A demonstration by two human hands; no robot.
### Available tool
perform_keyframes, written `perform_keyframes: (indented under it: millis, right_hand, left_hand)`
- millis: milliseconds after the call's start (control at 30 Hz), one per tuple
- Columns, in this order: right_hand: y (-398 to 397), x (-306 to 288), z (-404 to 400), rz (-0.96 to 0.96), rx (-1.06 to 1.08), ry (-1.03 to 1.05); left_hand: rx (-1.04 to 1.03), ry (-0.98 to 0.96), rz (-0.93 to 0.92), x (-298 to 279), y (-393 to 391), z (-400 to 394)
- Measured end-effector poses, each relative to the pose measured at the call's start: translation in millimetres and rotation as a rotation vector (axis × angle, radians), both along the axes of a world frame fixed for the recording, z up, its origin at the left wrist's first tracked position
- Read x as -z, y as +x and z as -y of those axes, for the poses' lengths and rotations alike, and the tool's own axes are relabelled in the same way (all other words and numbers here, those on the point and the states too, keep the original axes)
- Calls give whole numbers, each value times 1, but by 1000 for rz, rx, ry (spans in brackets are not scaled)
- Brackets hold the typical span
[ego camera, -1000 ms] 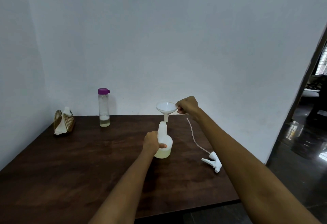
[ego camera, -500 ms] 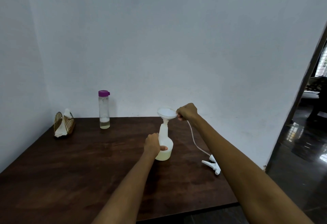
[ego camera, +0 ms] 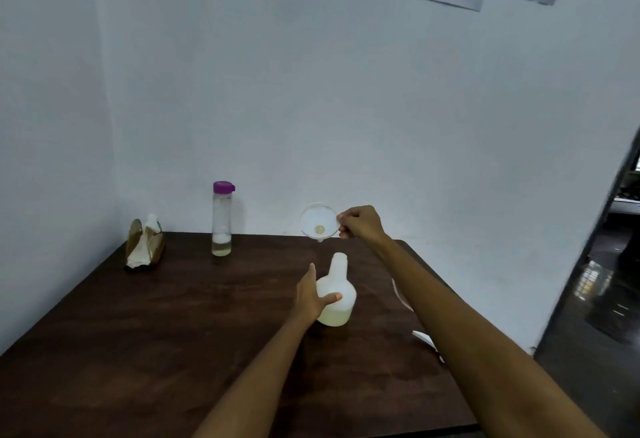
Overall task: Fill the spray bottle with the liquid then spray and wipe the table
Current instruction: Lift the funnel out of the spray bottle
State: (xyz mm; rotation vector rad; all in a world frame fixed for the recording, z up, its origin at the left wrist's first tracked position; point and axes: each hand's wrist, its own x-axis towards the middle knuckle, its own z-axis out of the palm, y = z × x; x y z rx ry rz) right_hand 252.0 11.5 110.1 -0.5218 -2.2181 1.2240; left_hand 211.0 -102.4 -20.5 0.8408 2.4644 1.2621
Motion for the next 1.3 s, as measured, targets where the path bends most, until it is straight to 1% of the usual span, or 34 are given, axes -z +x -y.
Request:
perform_keyframes:
  millis: [33, 100, 133, 200, 267, 333, 467, 533, 600, 667, 733, 833, 900, 967, 1000, 1033, 1067, 1100, 1167, 1233, 1300]
  right_hand:
    - [-6, 1, 4, -5, 0, -8]
    - [-19, 3, 13, -17, 19, -6]
    - [-30, 6, 19, -16, 23, 10]
    - [-46, 13, 28, -5, 38, 87]
    - [-66, 24, 38, 36, 30, 183]
    - [-91, 32, 45, 90, 15, 246]
    - [-135, 49, 57, 224, 17, 379]
    - [-157, 64, 61, 283, 18, 448]
    - [-171, 77, 66, 373, 11, 557]
    - [-183, 88, 70, 473, -11, 743]
    - [-200, 100, 67, 501, -21, 920]
    - [-221, 121, 67, 561, -38, 1090]
    - [-229, 135, 71, 644, -64, 1106]
    - [-235, 146, 75, 655, -37, 1184]
    - [-240, 145, 78, 648, -21, 1185]
    - [-244, 144, 79, 655, 7, 1154]
    - [-243, 145, 76, 640, 11, 1164]
    - [-244, 145, 73, 731, 5, 1111]
    - [-247, 156, 68, 766, -22, 1087]
    - [-246, 160, 66, 705, -55, 1051]
    - [-241, 155, 69, 659, -47, 1069]
  left_hand:
    - [-17, 26, 19, 3, -5, 8]
    - [-56, 3, 51, 9, -19, 26]
    - [-89, -38, 51, 13, -32, 38]
    - [-155, -143, -16, 17, -52, 62]
    - [-226, -240, -94, 19, -76, 87]
    - [-280, -325, -134, 14, -104, 107]
    - [-345, -480, -166, 3, -153, 140]
    - [-377, -524, -147, 4, -178, 146]
    - [-404, -564, -109, 6, -197, 148]
    - [-406, -637, -85, 10, -213, 144]
    - [-387, -742, -86, 19, -226, 135]
    - [-408, -846, -89, 30, -236, 121]
    - [-413, -839, -60, 30, -241, 115]
    - [-415, -807, -19, 27, -249, 114]
    - [-406, -804, -15, 27, -255, 115]
    - [-400, -810, -19, 28, -261, 116]
    - [-394, -819, -24, 30, -266, 117]
    - [-393, -814, -22, 30, -268, 119]
    - [-395, -782, 0, 31, -271, 118]
    - [-403, -755, 20, 30, -271, 116]
    - [-414, -709, 40, 29, -271, 116]
